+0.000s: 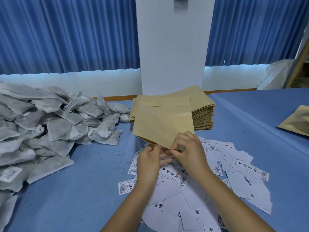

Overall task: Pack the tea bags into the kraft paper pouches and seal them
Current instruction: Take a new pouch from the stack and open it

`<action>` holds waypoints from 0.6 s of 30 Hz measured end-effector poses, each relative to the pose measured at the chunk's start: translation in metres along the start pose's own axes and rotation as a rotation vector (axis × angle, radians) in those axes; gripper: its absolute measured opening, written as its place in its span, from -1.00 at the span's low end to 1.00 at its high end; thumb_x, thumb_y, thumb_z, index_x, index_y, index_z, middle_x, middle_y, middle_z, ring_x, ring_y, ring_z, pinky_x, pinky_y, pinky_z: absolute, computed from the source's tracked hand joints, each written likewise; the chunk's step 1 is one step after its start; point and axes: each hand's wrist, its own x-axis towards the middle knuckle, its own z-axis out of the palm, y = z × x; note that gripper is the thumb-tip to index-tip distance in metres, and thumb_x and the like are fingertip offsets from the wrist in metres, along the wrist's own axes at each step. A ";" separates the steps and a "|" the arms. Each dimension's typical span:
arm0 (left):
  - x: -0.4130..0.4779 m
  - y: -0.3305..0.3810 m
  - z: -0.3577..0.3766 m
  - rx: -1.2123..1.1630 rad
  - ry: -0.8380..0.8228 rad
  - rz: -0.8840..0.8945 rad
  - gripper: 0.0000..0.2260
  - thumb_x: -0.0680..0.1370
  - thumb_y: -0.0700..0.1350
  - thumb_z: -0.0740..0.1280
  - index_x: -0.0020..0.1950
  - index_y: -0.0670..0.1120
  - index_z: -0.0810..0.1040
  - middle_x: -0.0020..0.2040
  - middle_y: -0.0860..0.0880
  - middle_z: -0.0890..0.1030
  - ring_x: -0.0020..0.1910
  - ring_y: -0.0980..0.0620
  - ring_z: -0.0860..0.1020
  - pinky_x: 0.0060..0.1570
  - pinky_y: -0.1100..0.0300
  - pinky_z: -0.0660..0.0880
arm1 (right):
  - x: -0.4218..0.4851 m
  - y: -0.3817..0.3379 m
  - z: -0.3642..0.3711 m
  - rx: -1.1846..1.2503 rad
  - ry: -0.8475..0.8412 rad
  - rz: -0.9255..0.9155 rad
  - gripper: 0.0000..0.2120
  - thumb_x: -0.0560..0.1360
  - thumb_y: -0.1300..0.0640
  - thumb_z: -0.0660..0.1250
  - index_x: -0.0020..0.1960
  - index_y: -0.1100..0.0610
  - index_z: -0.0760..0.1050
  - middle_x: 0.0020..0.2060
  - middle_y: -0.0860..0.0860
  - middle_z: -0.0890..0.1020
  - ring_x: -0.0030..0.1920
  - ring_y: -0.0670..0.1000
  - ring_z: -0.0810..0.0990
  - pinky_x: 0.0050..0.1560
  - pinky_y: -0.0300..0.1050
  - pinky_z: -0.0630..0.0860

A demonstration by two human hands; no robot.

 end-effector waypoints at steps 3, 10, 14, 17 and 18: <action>0.000 0.001 -0.001 -0.058 -0.005 -0.037 -0.73 0.59 -0.15 0.17 -0.04 -0.29 0.60 -0.18 -0.24 0.68 -0.17 -0.16 0.68 -0.31 0.21 0.59 | 0.000 0.000 0.001 -0.013 -0.015 0.000 -0.78 0.27 0.27 0.55 -0.39 0.14 0.52 -0.35 -0.16 0.47 -0.10 0.05 0.44 -0.09 -0.18 0.28; 0.006 0.001 -0.009 -0.055 0.035 -0.079 -0.67 0.61 -0.21 0.05 0.02 -0.32 0.58 -0.15 -0.24 0.69 -0.12 -0.15 0.68 -0.17 0.15 0.63 | -0.002 -0.004 0.004 0.153 -0.120 0.007 -0.84 0.37 0.24 0.51 -0.30 0.13 0.54 -0.21 -0.04 0.59 -0.04 -0.09 0.47 0.06 -0.27 0.23; 0.007 0.003 -0.009 0.049 0.072 0.019 -0.69 0.58 -0.26 0.08 -0.05 -0.31 0.62 -0.20 -0.21 0.69 -0.21 -0.11 0.69 -0.24 0.20 0.62 | -0.002 -0.010 0.003 0.274 -0.127 0.056 -0.77 0.40 0.32 0.44 -0.30 0.09 0.46 -0.14 -0.10 0.60 0.03 -0.03 0.53 0.15 -0.09 0.32; 0.008 0.005 -0.010 -0.008 0.051 -0.005 -0.78 0.55 -0.32 0.16 0.00 -0.29 0.59 -0.15 -0.20 0.69 -0.14 -0.11 0.69 -0.15 0.12 0.62 | 0.001 -0.013 0.005 0.271 -0.165 0.077 -0.85 0.43 0.34 0.40 -0.25 0.16 0.51 -0.12 -0.09 0.60 0.03 0.00 0.55 0.20 0.04 0.39; 0.008 0.005 -0.011 -0.003 0.055 -0.014 -0.80 0.53 -0.34 0.18 0.00 -0.29 0.59 -0.16 -0.20 0.69 -0.15 -0.11 0.69 -0.12 0.08 0.62 | 0.002 -0.014 0.006 0.269 -0.183 0.090 -0.88 0.43 0.34 0.39 -0.22 0.17 0.54 -0.12 -0.08 0.59 0.03 0.00 0.55 0.18 0.04 0.41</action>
